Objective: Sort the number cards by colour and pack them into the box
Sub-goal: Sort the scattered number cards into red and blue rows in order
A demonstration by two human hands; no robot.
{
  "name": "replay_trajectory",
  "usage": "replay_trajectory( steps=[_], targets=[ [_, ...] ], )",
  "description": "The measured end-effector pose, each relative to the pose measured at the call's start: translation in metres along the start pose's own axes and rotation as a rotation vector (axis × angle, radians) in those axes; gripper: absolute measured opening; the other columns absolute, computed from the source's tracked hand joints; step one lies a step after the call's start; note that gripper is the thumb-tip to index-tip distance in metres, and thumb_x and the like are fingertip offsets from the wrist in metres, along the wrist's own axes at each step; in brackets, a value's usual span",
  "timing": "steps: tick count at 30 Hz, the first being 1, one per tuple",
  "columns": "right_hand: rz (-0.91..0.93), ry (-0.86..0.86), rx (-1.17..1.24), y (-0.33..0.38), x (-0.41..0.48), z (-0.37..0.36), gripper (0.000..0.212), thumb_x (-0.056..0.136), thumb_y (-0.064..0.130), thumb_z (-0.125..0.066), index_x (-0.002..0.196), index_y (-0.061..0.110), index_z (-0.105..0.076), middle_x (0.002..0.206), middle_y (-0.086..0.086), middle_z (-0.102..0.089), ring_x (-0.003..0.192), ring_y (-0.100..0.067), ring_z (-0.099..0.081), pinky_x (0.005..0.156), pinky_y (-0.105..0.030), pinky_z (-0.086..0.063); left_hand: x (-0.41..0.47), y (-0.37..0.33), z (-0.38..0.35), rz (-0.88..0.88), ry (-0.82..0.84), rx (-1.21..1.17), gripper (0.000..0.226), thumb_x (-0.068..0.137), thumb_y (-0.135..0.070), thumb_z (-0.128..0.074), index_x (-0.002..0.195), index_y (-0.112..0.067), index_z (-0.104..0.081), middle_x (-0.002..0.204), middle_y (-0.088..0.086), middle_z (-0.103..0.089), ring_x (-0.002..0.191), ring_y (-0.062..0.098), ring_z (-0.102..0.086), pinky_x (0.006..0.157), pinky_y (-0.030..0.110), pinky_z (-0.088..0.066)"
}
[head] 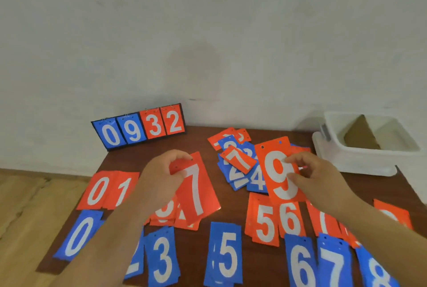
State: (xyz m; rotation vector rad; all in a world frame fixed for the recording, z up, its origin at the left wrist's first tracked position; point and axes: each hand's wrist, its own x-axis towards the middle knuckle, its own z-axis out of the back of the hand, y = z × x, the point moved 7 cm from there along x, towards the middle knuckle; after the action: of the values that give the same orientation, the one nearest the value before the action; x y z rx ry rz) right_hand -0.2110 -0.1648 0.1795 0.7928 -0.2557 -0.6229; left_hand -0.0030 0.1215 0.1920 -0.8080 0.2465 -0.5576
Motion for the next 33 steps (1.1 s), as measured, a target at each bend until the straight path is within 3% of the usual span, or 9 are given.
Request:
replay_trajectory(
  steps=[4,9,11,14,17,19,23,27,33],
  targets=[
    [-0.161,-0.148,-0.004,-0.037,-0.025,0.022,0.034,0.084,0.013,-0.074,0.099,0.042,-0.066,0.098,0.017,-0.070,0.081,-0.003,-0.065,0.071,-0.022,-0.051,0.041,-0.021,-0.056,-0.107,0.211,-0.044,0.031,0.089,-0.011,-0.070,0.105,-0.038,-0.068,0.106,-0.034,-0.056,0.097,-0.008,-0.056,0.084,0.018,-0.041],
    [-0.381,-0.307,-0.017,-0.092,-0.079,0.068,0.030,0.088,0.018,-0.070,0.097,0.046,-0.064,0.083,0.011,-0.071,0.065,-0.014,-0.066,0.057,-0.035,-0.057,0.058,-0.077,-0.142,-0.265,0.408,-0.122,0.038,0.084,0.001,-0.070,0.101,-0.033,-0.069,0.106,-0.023,-0.066,0.093,-0.008,-0.062,0.075,0.005,-0.043],
    [-0.443,-0.338,-0.026,-0.116,-0.097,0.084,0.031,0.087,0.021,-0.070,0.095,0.050,-0.063,0.086,0.013,-0.071,0.066,-0.014,-0.067,0.062,-0.039,-0.059,0.058,-0.099,-0.175,-0.292,0.458,-0.131,0.041,0.083,0.000,-0.070,0.098,-0.038,-0.068,0.103,-0.022,-0.067,0.089,-0.001,-0.066,0.075,0.014,-0.050],
    [-0.492,-0.362,-0.006,-0.150,-0.113,0.105,0.031,0.088,0.021,-0.070,0.095,0.050,-0.062,0.086,0.014,-0.071,0.069,-0.018,-0.069,0.062,-0.040,-0.061,0.054,-0.125,-0.218,-0.316,0.495,-0.129,0.041,0.084,-0.002,-0.070,0.095,-0.041,-0.066,0.104,-0.027,-0.065,0.090,-0.008,-0.063,0.077,0.017,-0.052],
    [-0.480,-0.347,-0.005,-0.181,-0.115,0.126,0.029,0.090,0.018,-0.070,0.098,0.044,-0.061,0.095,0.016,-0.069,0.076,-0.007,-0.067,0.057,-0.022,-0.053,0.048,-0.144,-0.250,-0.293,0.490,-0.090,0.041,0.087,-0.004,-0.068,0.100,-0.042,-0.066,0.106,-0.028,-0.061,0.088,0.002,-0.065,0.071,0.021,-0.055],
    [-0.479,-0.325,-0.001,-0.203,-0.114,0.140,0.028,0.091,0.017,-0.069,0.105,0.039,-0.061,0.098,0.017,-0.066,0.081,-0.002,-0.064,0.057,-0.014,-0.046,0.044,-0.153,-0.271,-0.264,0.488,-0.081,0.041,0.087,-0.002,-0.067,0.103,-0.039,-0.067,0.105,-0.030,-0.059,0.087,-0.003,-0.064,0.063,0.015,-0.051],
    [-0.495,-0.272,0.022,-0.256,-0.106,0.161,0.034,0.090,0.011,-0.069,0.108,0.038,-0.060,0.097,0.022,-0.062,0.085,-0.001,-0.062,0.062,-0.015,-0.046,0.044,-0.160,-0.324,-0.181,0.496,-0.062,0.042,0.088,-0.001,-0.063,0.104,-0.040,-0.067,0.115,-0.018,-0.064,0.066,0.005,-0.063,0.049,0.015,-0.045],
    [-0.527,-0.183,0.032,-0.308,-0.095,0.164,0.034,0.090,0.010,-0.067,0.110,0.036,-0.059,0.096,0.021,-0.063,0.088,-0.005,-0.064,0.062,-0.013,-0.045,0.041,-0.151,-0.378,-0.053,0.510,-0.048,0.041,0.092,-0.001,-0.058,0.108,-0.037,-0.065,0.113,-0.018,-0.060,0.050,0.005,-0.055,0.043,0.018,-0.041],
    [-0.559,-0.072,0.022,-0.378,-0.075,0.147,0.035,0.090,0.012,-0.066,0.111,0.039,-0.056,0.102,0.013,-0.067,0.089,-0.008,-0.064,0.068,-0.019,-0.052,0.050,-0.137,-0.439,0.021,0.491,0.035,0.041,0.091,-0.002,-0.058,0.108,-0.039,-0.064,0.115,-0.012,-0.064,0.060,0.005,-0.058,0.051,0.020,-0.042]
  ],
)
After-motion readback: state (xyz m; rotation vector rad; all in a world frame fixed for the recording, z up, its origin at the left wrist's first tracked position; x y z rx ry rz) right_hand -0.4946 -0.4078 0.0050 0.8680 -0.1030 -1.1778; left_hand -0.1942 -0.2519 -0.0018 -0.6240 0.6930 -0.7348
